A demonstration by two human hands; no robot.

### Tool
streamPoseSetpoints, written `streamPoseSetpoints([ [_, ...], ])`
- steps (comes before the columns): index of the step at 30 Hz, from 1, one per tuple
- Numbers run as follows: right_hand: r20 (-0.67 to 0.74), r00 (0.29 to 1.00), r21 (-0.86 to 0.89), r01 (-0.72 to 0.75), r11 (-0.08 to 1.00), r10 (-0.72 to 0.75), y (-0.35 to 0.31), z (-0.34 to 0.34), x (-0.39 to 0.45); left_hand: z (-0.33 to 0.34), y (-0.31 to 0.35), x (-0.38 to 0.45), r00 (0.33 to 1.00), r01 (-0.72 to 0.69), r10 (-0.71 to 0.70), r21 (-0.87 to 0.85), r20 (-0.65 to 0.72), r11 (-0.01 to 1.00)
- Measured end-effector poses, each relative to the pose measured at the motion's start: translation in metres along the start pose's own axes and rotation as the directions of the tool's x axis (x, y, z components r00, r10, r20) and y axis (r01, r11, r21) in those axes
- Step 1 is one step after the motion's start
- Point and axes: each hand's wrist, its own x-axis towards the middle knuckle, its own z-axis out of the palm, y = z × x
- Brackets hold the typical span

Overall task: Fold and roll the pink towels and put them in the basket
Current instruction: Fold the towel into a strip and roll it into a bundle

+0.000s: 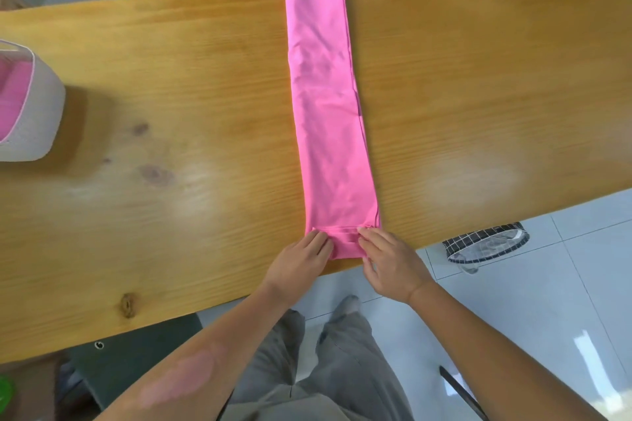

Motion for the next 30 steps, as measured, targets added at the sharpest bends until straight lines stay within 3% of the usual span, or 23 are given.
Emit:
streamPoseSetpoints([
  [5,0.102,0.995,-0.021,0.012,1.000,-0.010,0.007,-0.004,-0.001,0.006,0.002,-0.003,0.983,-0.051,0.022,0.156,0.185,0.986],
  [8,0.101,0.993,-0.036,0.059,0.998,-0.055,0.010,-0.001,-0.001,0.001,0.005,0.001,0.993,0.033,-0.044,0.101,0.111,0.994],
  [12,0.060,0.981,-0.101,0.188,0.977,-0.183,0.018,0.005,-0.006,0.002,0.009,0.004,0.997,0.012,-0.023,0.140,0.080,0.990],
  [17,-0.019,0.978,-0.054,0.204,0.977,-0.205,0.025,0.007,0.004,-0.005,0.008,0.014,0.991,0.131,-0.132,0.019,0.025,0.991],
  [22,-0.008,0.999,0.191,-0.046,0.980,0.049,0.021,-0.002,0.024,-0.006,-0.003,0.027,0.925,0.363,-0.342,-0.121,0.165,0.924],
  [27,0.156,0.910,0.500,-0.408,0.764,0.384,0.031,-0.007,0.055,-0.018,-0.013,0.053,0.769,0.630,-0.598,-0.423,0.224,0.651],
  [29,0.162,0.876,0.538,-0.464,0.703,0.454,0.035,-0.006,0.063,-0.022,-0.013,0.061,0.729,0.656,-0.655,-0.477,0.199,0.585],
  [30,0.173,0.861,0.548,-0.488,0.680,0.478,0.037,-0.005,0.066,-0.023,-0.012,0.062,0.725,0.652,-0.672,-0.460,0.148,0.603],
])
